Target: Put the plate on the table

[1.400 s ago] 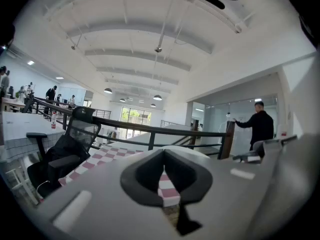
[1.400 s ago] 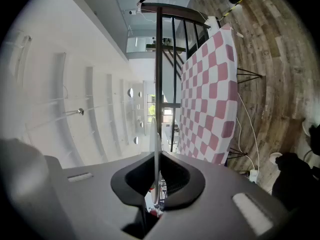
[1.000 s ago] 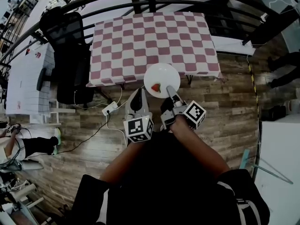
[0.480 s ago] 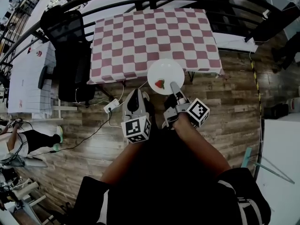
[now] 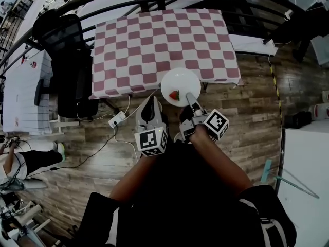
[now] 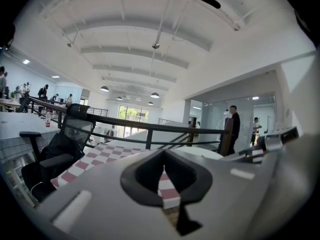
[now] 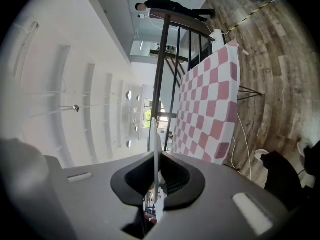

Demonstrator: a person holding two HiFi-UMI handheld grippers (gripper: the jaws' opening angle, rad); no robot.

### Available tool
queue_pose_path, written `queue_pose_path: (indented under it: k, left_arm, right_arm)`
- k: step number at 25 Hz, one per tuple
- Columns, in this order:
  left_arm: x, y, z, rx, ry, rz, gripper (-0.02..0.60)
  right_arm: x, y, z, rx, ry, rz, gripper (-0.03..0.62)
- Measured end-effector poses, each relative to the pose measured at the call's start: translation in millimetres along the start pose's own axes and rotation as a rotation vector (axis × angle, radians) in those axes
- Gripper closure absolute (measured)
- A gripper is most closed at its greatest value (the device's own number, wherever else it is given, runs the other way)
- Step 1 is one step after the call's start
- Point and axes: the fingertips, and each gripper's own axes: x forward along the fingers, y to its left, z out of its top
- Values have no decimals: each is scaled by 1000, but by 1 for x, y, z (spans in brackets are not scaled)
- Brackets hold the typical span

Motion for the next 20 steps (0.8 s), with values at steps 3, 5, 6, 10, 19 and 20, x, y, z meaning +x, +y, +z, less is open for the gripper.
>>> queue_pose_path:
  k: [3,5,6,10,19,20]
  left_arm:
    - [22,12,3,7,1,-1,572]
    - [36,21,6,16,2,2,572]
    - [43,25,8,17,4,0,572]
    - [79,44,12,7,13,-12,572]
    - [164,105,20,8,56,-34,572]
    - [174,111,25,15,46,-43,572]
  right_arm:
    - [22,-1,5,26,-2,-3,577]
    - [39,2,7,25,7,2,577]
    - [47,2,8,21,13,-13,577]
    - [89,6,13,26,35,-40,577]
    - [188,18,24,-5,23,-73,577]
    - [198,23,27,-19,13,-59,577]
